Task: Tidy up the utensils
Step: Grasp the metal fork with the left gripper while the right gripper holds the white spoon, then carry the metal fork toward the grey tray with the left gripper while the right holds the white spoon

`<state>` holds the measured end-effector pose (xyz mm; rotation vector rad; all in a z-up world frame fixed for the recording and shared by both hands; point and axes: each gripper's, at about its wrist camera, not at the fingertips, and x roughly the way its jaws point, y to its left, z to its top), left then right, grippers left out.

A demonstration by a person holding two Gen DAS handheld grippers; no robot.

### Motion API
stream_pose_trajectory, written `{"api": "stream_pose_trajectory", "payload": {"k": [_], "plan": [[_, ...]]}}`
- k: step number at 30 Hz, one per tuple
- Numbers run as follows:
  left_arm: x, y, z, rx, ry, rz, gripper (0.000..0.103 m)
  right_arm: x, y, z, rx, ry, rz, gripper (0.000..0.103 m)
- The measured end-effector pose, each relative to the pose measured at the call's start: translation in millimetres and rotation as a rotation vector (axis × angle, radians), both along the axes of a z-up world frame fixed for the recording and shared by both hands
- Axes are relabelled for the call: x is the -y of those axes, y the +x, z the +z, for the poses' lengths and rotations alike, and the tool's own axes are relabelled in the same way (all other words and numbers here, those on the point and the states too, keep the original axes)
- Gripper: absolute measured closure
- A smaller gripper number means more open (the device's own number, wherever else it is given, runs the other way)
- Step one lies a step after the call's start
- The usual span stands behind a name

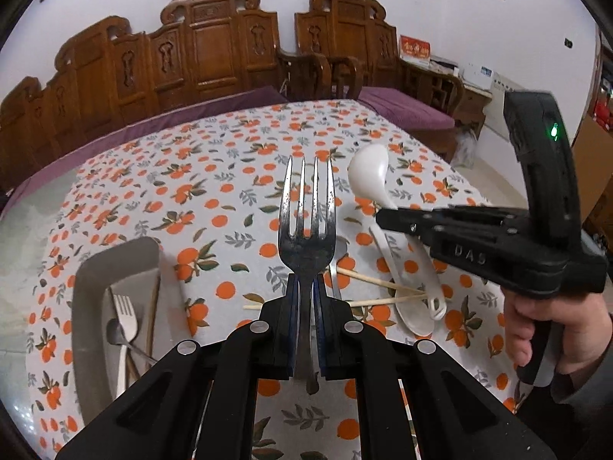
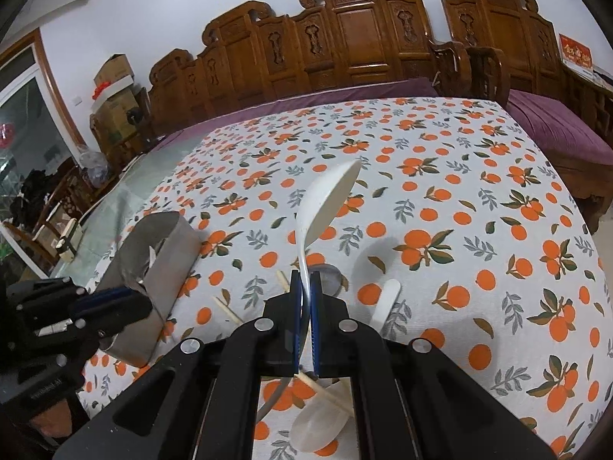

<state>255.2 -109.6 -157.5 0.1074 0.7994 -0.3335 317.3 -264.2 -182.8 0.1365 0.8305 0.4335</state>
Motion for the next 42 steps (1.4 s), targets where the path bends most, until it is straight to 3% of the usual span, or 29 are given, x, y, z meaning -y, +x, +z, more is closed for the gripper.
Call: {"api": "stream_pose_trajectory", "payload": {"k": [1,5,9,17,24,30,37,42], "plan": [[-1,-3,3,0.010,-0.002,0.002,0.103,-1,-2,2,0.006,0.004,0.005,0.098],[-3,-12,15,0.060,0.000,0.003,0.103,-9,-7,5,0.023,0.003,0.027,0.098],[-5,-7,13,0.047,0.010,0.010,0.103,-10,-9,5,0.023,-0.010,0.029,0.098],[-23,41,2,-0.069,0.058,0.086,0.102,2,-2,2,0.012,0.004,-0.002,0.098],[-12,101,-20,-0.162,0.157,0.112,0.072,11,4,7,0.023,0.027,-0.004,0.098],[-10,146,-54,-0.251,0.258,0.185,0.072,19,6,7,0.018,0.044,-0.011,0.098],[-14,165,-77,-0.325,0.307,0.225,0.077,19,6,9,0.018,0.057,-0.003,0.098],[-16,168,-85,-0.357,0.290,0.228,0.078,16,6,9,0.014,0.055,0.006,0.098]]}}
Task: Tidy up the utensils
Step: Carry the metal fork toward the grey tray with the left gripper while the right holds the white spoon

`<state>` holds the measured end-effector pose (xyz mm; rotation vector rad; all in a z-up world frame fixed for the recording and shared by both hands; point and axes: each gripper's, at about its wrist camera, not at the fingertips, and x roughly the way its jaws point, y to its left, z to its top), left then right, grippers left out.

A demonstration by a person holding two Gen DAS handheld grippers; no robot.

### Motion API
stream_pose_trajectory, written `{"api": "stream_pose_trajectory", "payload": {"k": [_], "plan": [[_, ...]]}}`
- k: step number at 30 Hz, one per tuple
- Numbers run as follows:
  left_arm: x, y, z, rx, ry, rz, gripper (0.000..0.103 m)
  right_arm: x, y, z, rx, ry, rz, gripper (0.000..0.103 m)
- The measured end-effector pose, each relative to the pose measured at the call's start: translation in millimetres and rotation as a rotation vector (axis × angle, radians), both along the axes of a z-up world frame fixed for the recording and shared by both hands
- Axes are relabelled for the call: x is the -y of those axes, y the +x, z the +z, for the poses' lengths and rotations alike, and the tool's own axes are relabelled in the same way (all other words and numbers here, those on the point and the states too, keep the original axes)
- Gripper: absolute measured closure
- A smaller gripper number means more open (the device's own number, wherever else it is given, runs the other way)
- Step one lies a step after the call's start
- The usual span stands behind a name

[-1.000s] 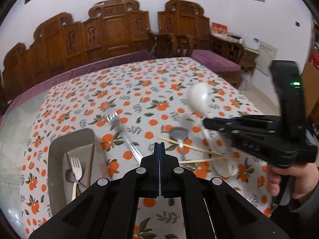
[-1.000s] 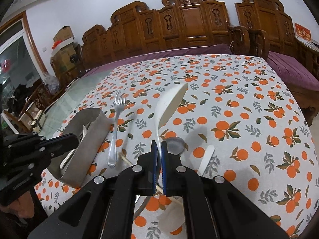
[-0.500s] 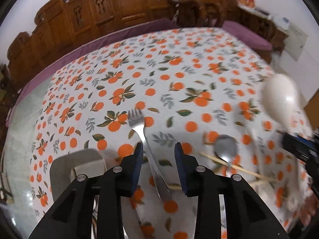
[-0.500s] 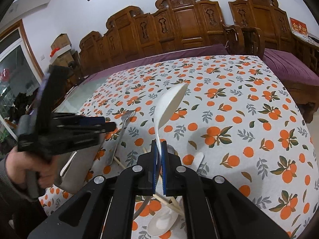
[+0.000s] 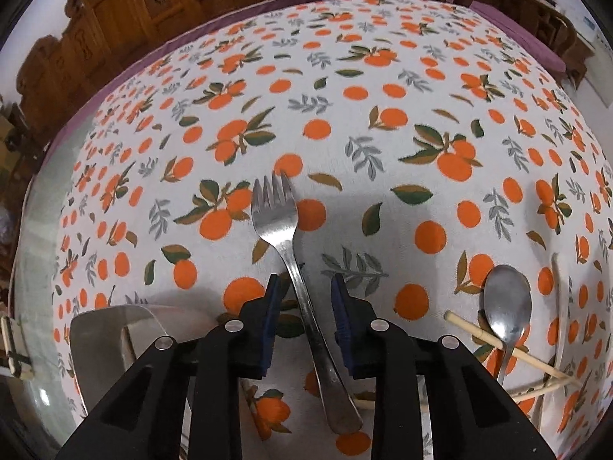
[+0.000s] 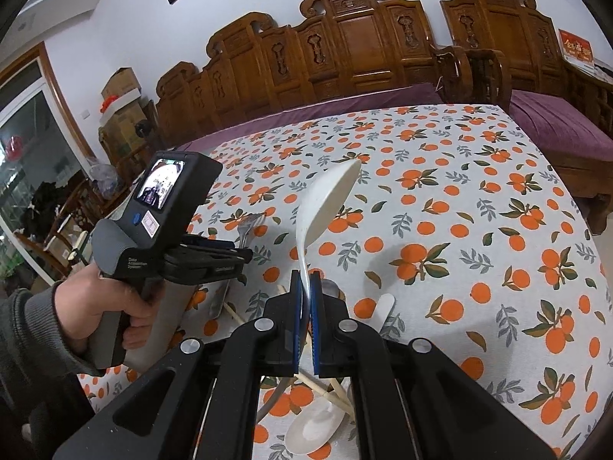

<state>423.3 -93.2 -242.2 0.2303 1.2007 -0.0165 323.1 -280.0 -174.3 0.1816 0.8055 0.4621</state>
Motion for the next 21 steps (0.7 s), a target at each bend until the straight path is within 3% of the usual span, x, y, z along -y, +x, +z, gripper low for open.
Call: {"api": "stream_pose_trajectory", "payload": {"k": [2,4,9,21], "plan": [[1,0,0,0.000,-0.005,-0.005,0.083,-1,0,-1,-0.001,-0.004,0.002,0.098],[5,-2,-1,0.008,0.016,-0.016,0.094,-3,0,-1,-0.003,-0.007,0.004,0.098],[10,-19,6,0.067,0.024,-0.082,0.097,-6,0,-2,-0.006,-0.012,0.008,0.098],[-7,-76,72,0.217,-0.114,-0.124,0.098,-28,-6,-4,-0.002,-0.045,0.040,0.098]]}}
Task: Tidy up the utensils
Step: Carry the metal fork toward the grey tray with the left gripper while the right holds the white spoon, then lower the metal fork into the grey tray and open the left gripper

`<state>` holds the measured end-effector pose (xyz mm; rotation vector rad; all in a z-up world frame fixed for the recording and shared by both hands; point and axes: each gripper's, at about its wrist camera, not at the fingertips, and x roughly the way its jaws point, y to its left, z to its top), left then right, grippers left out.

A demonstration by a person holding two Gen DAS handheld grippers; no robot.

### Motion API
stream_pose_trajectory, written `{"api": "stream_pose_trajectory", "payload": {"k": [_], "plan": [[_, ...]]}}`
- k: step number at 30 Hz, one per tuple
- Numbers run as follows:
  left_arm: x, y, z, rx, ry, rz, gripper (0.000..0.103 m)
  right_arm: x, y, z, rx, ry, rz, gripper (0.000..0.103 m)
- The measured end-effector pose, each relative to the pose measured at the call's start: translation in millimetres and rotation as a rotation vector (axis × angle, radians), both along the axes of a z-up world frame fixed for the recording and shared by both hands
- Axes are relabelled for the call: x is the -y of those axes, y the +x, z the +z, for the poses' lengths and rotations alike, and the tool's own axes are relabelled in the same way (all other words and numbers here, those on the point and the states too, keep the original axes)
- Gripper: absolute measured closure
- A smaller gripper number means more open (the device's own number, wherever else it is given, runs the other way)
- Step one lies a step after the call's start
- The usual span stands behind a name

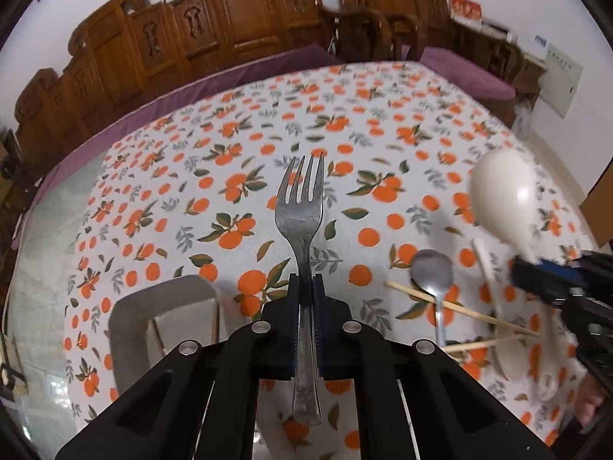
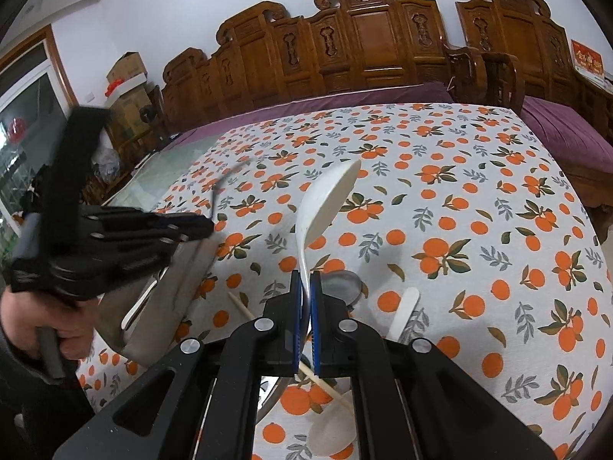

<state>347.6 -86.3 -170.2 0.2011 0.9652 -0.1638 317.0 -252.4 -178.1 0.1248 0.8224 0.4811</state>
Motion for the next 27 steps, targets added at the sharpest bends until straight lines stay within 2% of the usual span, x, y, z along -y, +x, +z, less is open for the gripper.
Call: {"api": "stream_pose_trajectory", "payload": {"k": [7,13,20,27], "plan": [[-18,-34,32,0.050,-0.046,-0.017,0.097,-24,-16,7,0.025,-0.021,0.055,0.098],[-41,-53,40,0.066,-0.049,-0.005,0.097,-56,-32,8,0.032,-0.041,0.124,0.098],[-77,-58,30,0.056,-0.064,0.045,0.097,-83,-48,12,0.052,-0.062,0.189,0.098],[-113,-54,-1,0.025,-0.140,0.111,0.097,-87,-52,14,0.060,-0.069,0.195,0.098]]}}
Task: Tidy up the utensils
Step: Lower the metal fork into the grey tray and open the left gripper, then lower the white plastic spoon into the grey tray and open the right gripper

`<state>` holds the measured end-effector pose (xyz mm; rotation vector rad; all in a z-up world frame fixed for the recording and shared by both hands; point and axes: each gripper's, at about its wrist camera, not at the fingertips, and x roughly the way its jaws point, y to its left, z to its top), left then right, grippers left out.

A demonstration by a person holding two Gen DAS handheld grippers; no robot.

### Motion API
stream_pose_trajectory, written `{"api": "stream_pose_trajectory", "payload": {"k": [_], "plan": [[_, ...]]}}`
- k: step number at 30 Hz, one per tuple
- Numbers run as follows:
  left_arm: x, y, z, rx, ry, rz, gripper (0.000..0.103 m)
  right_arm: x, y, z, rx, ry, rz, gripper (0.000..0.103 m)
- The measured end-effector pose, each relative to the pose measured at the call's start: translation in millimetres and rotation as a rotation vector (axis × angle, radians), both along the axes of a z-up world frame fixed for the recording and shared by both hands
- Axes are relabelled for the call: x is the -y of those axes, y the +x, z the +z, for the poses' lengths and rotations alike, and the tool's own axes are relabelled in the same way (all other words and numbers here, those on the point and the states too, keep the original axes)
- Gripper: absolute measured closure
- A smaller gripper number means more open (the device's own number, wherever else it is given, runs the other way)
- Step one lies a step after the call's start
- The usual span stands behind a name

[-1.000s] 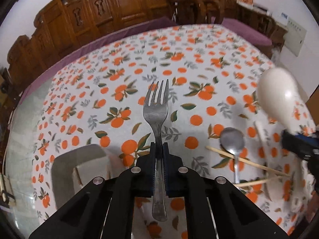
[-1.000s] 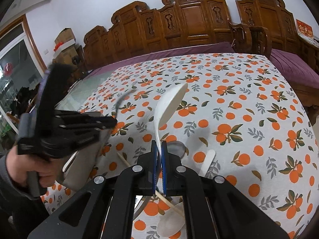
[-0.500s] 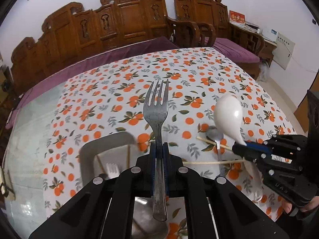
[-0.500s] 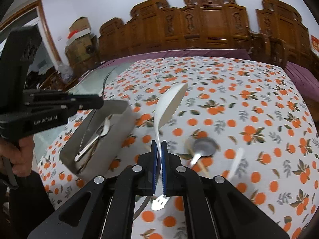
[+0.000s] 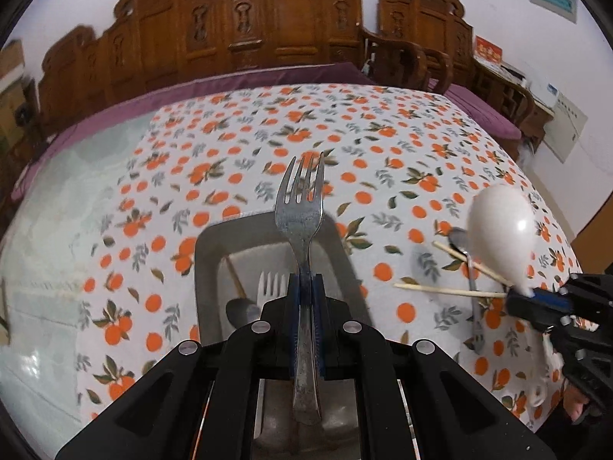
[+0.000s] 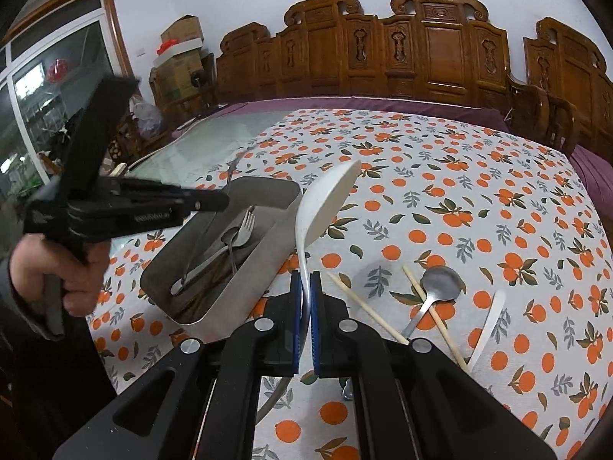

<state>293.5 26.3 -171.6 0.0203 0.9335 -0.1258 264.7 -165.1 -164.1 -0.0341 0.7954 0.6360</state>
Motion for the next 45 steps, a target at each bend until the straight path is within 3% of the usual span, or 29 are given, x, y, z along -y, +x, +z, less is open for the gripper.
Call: {"api": "stream_pose_trajectory", "payload": {"k": [4,9,15,23,25,29,31,37,45], "plan": [[-8,-2,-22,-0.027,-0.042,0.018,0.097,0,2,-3,-0.008,-0.003,-0.007,0.098],[-6,-1,-42,-0.074,-0.029,0.000,0.097,-1,3,-7,-0.017,-0.014,-0.018,0.098],[-9,-5,-44,-0.093,-0.039,-0.001,0.097,-5,-2,-9,-0.015,-0.045,-0.042,0.098],[-22,-17,-26,-0.029,-0.052,0.004,0.096,-30,-15,6,0.013,-0.063,-0.030,0.098],[-28,-19,-18,-0.004,-0.058,0.012,0.081,-39,-16,11,0.016,-0.056,-0.021,0.098],[-44,-23,-1,0.058,-0.073,0.030,0.070,-60,-10,15,0.004,-0.031,-0.004,0.098],[-55,-24,6,0.081,-0.074,0.051,0.055,-73,-5,15,-0.001,-0.021,0.010,0.098],[-82,-25,17,0.126,-0.076,0.107,0.028,-108,8,12,-0.016,-0.012,0.051,0.098],[-105,-26,25,0.160,-0.084,0.165,0.019,-137,25,-10,-0.048,-0.041,0.065,0.098]]}}
